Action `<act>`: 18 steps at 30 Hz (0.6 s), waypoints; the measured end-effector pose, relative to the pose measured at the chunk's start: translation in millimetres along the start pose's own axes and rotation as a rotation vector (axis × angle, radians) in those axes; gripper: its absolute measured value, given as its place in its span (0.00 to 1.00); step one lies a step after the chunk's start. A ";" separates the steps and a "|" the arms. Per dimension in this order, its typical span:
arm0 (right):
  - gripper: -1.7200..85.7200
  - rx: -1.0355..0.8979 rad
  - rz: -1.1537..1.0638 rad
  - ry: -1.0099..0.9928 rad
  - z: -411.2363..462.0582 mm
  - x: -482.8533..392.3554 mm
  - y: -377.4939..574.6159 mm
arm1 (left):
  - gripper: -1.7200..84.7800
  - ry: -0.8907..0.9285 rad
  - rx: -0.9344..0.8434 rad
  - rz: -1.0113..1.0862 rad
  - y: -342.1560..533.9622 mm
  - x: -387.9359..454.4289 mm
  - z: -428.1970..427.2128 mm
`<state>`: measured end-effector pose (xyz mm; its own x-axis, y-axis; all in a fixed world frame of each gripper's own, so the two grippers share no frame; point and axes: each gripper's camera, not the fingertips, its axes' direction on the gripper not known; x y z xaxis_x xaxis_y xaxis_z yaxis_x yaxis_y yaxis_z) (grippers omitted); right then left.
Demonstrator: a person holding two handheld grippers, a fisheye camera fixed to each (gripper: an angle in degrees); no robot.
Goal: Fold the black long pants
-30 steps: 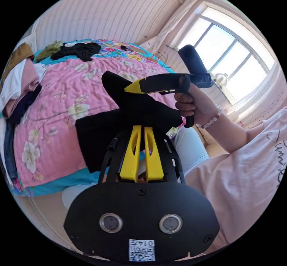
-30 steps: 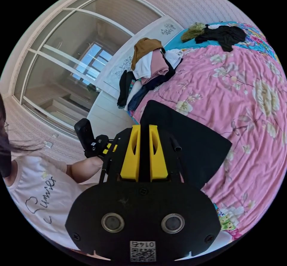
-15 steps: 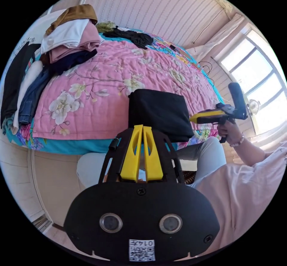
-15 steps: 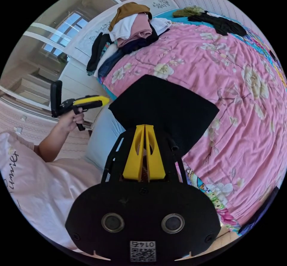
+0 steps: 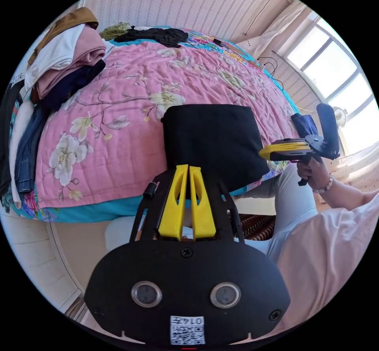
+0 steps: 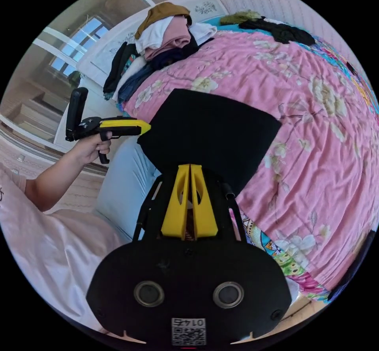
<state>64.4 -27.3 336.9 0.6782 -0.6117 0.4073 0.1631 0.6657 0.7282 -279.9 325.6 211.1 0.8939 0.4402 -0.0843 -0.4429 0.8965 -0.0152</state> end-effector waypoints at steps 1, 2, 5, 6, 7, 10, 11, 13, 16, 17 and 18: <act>0.07 0.065 0.064 0.001 -14.9 13.3 4.5 | 0.10 0.013 0.032 -0.026 -2.2 -5.3 -1.6; 0.09 0.086 0.100 -0.004 -20.4 20.8 6.5 | 0.12 0.025 0.045 -0.043 -3.9 -8.5 -0.8; 0.14 0.111 0.256 -0.025 -32.0 53.1 11.5 | 0.18 0.071 0.051 -0.084 -15.7 -20.9 18.0; 0.15 0.117 0.282 -0.031 -33.1 58.8 11.8 | 0.19 0.085 0.055 -0.098 -20.3 -23.7 28.1; 0.15 0.114 0.287 -0.033 -32.6 60.6 10.5 | 0.19 0.118 0.048 -0.115 -24.9 -26.2 39.2; 0.16 0.040 0.281 -0.126 -20.4 63.8 2.0 | 0.20 0.206 0.018 -0.148 -33.6 -30.5 65.8; 0.16 0.021 0.288 -0.142 -17.6 64.8 0.4 | 0.20 0.217 0.027 -0.150 -34.0 -31.8 68.3; 0.15 -0.015 0.313 -0.197 -18.2 67.1 -4.9 | 0.19 0.281 0.041 -0.177 -36.6 -39.0 75.9; 0.13 -0.038 0.241 -0.182 -31.4 55.1 -9.1 | 0.16 0.298 0.046 -0.148 -42.1 -38.0 80.8; 0.13 -0.039 0.222 -0.161 -35.2 51.2 -9.3 | 0.15 0.293 0.046 -0.141 -43.6 -37.0 81.3; 0.11 -0.035 0.180 -0.144 -43.1 42.7 -9.3 | 0.14 0.284 0.041 -0.135 -46.5 -34.8 83.1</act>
<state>122.7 -41.2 323.7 0.5899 -0.5345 0.6052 0.0749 0.7825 0.6181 -284.7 272.8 297.5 0.8871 0.2905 -0.3587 -0.3132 0.9497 -0.0055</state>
